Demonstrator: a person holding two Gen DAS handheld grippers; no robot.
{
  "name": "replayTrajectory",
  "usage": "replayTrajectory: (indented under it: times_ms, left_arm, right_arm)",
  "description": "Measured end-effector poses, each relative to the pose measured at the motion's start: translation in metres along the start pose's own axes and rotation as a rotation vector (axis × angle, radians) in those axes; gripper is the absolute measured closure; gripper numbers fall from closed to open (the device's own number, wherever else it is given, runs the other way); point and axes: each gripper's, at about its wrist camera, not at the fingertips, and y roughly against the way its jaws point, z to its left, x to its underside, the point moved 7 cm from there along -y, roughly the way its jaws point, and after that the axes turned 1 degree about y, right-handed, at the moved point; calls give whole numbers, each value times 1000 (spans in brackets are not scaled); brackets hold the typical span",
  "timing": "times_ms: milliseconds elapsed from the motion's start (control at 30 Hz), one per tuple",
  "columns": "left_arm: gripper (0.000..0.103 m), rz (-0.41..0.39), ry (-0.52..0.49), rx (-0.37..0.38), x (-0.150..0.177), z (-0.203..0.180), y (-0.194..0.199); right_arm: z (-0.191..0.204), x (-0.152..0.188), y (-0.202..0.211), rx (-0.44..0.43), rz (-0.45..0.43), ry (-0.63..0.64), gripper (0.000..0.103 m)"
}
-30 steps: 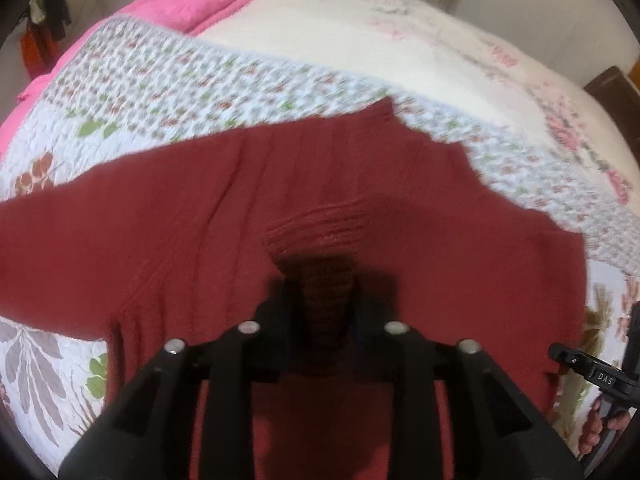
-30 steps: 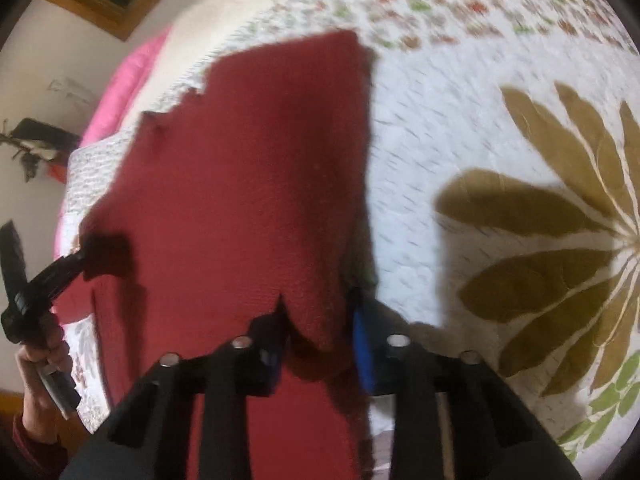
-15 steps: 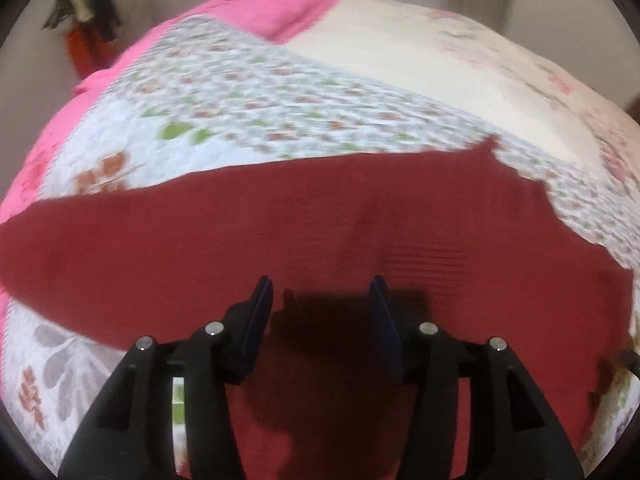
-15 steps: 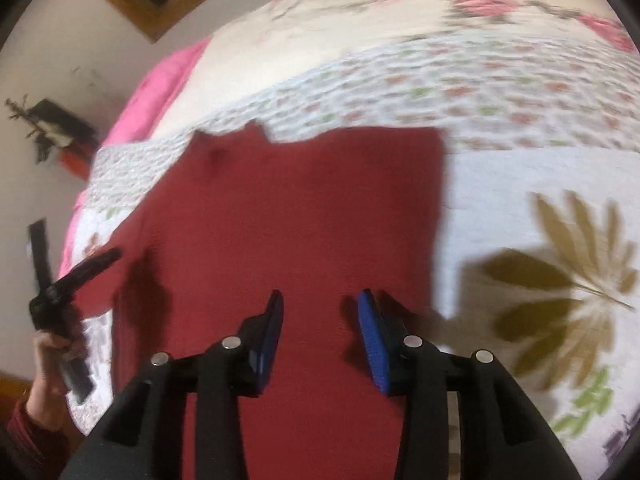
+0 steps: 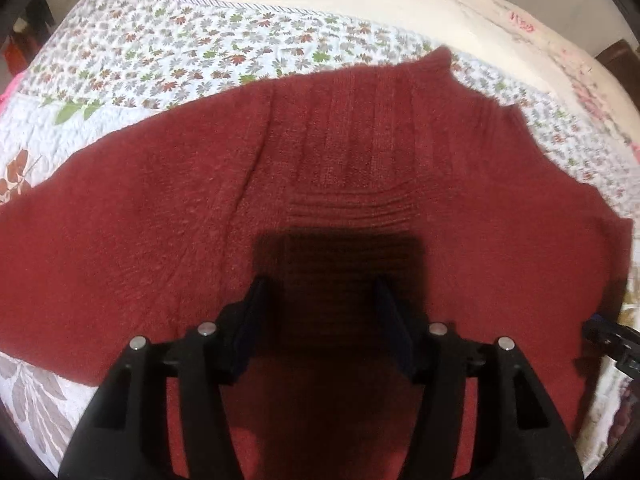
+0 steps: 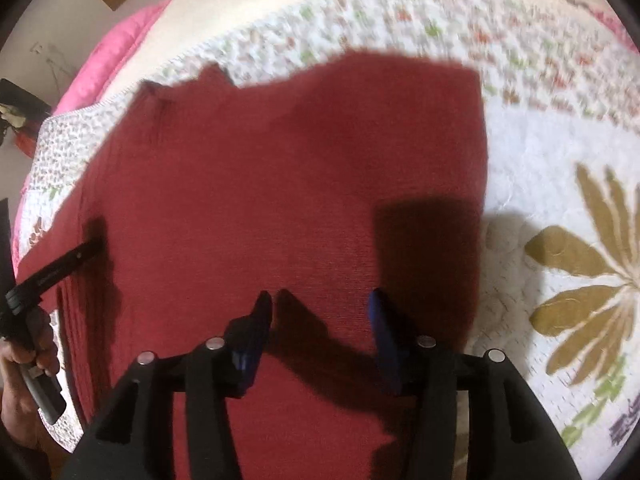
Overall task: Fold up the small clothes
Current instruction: 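Move the left tool to the other sleeve cuff and close on it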
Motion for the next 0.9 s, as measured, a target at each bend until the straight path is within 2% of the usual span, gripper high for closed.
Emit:
replayTrajectory:
  times_ms: [67, 167, 367, 500, 633, 833, 900]
  left_arm:
    - [33, -25, 12, -8, 5, 20, 20]
    - [32, -46, 68, -26, 21, 68, 49]
    - [32, -36, 277, -174, 72, 211, 93]
    - [32, -39, 422, -242, 92, 293, 116]
    - [32, -63, 547, -265, 100, 355, 137]
    - [32, -116, 720, -239, 102, 427, 149]
    - [32, -117, 764, -206, 100, 438, 145]
  right_arm:
    - [11, -3, 13, -24, -35, -4, 43]
    - [36, -3, 22, -20, -44, 26, 42]
    - [91, 0, 16, -40, -31, 91, 42]
    - [126, 4, 7, -48, -11, 136, 42]
    - [161, 6, 0, -59, -8, 193, 41]
    - [182, 7, -13, -51, 4, 217, 38]
    - [185, 7, -15, -51, 7, 217, 38]
